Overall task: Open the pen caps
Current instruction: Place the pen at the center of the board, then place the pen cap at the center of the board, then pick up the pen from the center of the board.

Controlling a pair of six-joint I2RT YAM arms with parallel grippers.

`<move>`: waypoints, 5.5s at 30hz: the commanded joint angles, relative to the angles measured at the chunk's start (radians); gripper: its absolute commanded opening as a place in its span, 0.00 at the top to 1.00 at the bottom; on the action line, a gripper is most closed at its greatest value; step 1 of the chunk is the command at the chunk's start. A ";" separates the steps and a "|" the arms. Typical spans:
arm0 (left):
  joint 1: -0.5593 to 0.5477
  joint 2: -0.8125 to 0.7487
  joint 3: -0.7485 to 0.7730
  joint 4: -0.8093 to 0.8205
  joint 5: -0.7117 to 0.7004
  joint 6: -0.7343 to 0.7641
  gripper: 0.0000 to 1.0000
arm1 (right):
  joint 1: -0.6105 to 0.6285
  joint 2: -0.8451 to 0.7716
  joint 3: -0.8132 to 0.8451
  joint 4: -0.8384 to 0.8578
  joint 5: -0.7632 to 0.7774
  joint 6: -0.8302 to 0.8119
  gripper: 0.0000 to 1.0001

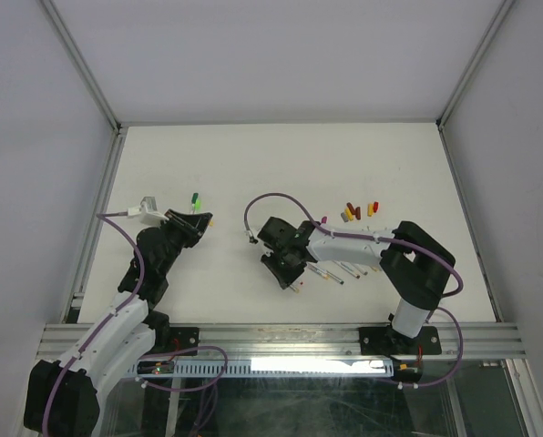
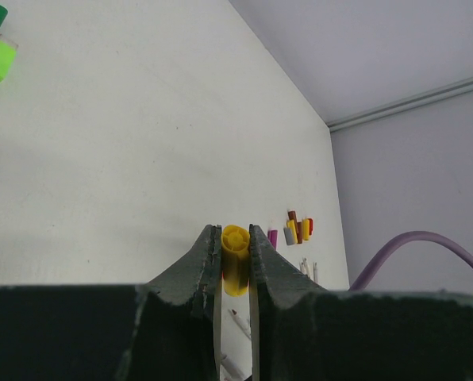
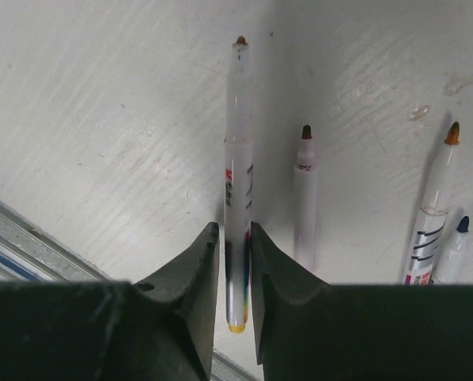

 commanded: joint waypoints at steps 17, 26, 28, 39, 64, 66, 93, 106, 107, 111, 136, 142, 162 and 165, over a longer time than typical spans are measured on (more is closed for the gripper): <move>0.006 -0.079 -0.015 -0.001 0.051 -0.017 1.00 | 0.007 0.005 0.035 -0.001 0.045 -0.042 0.64; 0.005 -0.058 -0.015 0.020 0.126 0.003 1.00 | 0.007 -0.059 0.093 -0.027 0.054 -0.112 0.58; 0.006 -0.051 -0.015 0.031 0.147 0.006 1.00 | 0.007 -0.082 0.101 -0.032 0.057 -0.131 0.57; -0.039 0.045 -0.012 0.051 0.180 0.002 1.00 | -0.088 -0.226 0.164 -0.061 -0.071 -0.230 0.56; -0.561 0.873 0.644 -0.550 -0.426 -0.044 0.99 | -0.665 -0.386 0.044 0.240 -0.958 -0.325 0.19; -0.563 0.898 0.671 -0.557 -0.427 -0.031 0.94 | -0.691 -0.407 0.014 0.273 -0.972 -0.307 0.19; -0.563 0.734 0.708 -0.603 -0.496 0.221 0.32 | -0.769 -0.401 -0.020 0.306 -1.062 -0.289 0.19; -0.146 0.379 0.409 -0.395 -0.406 0.528 0.09 | -0.770 -0.397 -0.027 0.306 -1.067 -0.298 0.19; -0.110 0.370 0.404 -0.387 -0.398 0.543 0.09 | -0.771 -0.396 -0.027 0.307 -1.068 -0.297 0.19; 0.023 0.392 0.398 -0.350 -0.320 0.566 0.21 | -0.771 -0.386 -0.029 0.307 -1.071 -0.296 0.19; 0.203 0.807 0.537 -0.329 -0.104 0.615 0.66 | -0.771 -0.351 -0.028 0.300 -1.068 -0.305 0.19; 0.207 0.830 0.553 -0.344 -0.113 0.618 0.70 | -0.770 -0.351 -0.028 0.300 -1.070 -0.307 0.19; 0.207 0.844 0.572 -0.396 -0.156 0.593 0.73 | -0.770 -0.351 -0.027 0.301 -1.073 -0.305 0.19; 0.206 0.865 0.577 -0.398 -0.145 0.598 0.72 | -0.770 -0.352 -0.027 0.300 -1.073 -0.305 0.19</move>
